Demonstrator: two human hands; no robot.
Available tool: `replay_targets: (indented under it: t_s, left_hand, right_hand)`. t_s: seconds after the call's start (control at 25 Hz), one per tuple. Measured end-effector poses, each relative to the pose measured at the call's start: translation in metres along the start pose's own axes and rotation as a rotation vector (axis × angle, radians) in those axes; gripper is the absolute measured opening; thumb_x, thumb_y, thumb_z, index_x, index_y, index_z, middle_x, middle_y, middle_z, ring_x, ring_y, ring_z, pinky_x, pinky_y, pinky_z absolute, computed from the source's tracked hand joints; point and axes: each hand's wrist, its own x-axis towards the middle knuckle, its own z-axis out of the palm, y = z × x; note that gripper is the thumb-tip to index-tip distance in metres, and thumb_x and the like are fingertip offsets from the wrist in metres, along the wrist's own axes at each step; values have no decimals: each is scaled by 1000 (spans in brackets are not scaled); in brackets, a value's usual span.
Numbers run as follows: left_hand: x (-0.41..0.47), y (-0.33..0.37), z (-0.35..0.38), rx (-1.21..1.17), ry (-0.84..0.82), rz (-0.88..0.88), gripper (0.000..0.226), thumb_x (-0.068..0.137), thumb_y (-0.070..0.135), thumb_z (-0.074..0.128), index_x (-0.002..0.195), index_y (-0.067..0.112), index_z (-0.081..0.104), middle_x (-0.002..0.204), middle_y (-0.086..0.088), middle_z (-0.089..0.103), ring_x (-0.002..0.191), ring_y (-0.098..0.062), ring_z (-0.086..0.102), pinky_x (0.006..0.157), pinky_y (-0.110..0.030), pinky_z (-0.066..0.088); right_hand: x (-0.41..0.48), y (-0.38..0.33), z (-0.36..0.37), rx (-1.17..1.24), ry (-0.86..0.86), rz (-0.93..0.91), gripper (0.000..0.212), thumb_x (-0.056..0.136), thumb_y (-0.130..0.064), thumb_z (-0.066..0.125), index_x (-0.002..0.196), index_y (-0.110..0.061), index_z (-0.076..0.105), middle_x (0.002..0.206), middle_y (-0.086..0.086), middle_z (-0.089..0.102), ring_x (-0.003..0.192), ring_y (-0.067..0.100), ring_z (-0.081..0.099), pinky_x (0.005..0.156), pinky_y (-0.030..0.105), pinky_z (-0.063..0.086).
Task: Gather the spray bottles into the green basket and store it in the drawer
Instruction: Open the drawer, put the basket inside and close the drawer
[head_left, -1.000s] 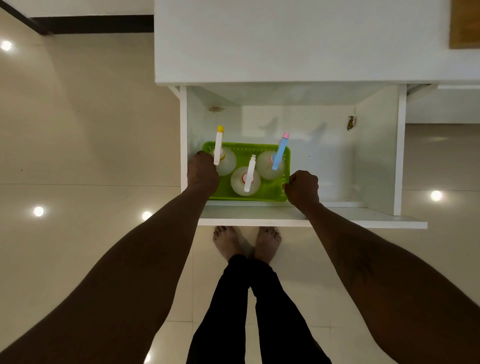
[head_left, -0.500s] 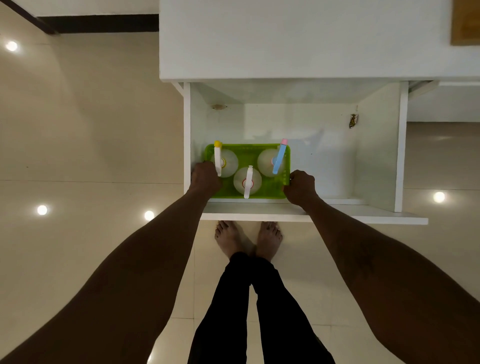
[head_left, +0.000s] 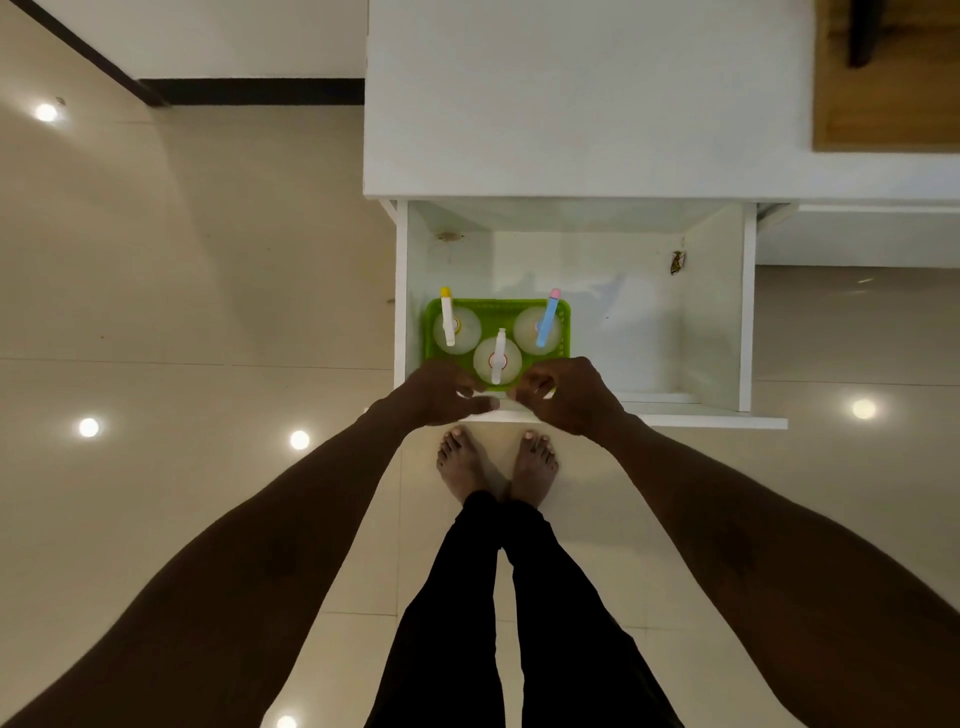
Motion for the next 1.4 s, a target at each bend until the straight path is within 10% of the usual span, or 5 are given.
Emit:
replay_targets:
  t_s: [0.64,1.12,1.4]
  left_hand:
    - [-10,0,22,457,193,52,29,81,22,64,110,24,69,109,-1,68,102,-28,64,79,-33,47]
    - [17,18,-33,559,316,32,3,78,16,74,80,17,72,80,-3,70,77,-29,68,59,-30,46]
    - [41,16,-50,624,384,154,26,49,6,88,55,17,65,53,-2,58,44,-26,58,44,-22,42]
  right_hand:
    - [16,0,-4,-538,-267,-250,28,91,-42,64,113,-25,68,110,-3,68,109,21,60,88,33,49]
    - [48,1,-19,-652,80,-326,4,79,-21,76,82,-21,74,79,-1,67,78,27,66,57,33,54]
    - [71,4,-27,-741,193,-370,21,67,-8,78,81,-22,74,76,-2,67,70,26,63,50,26,46]
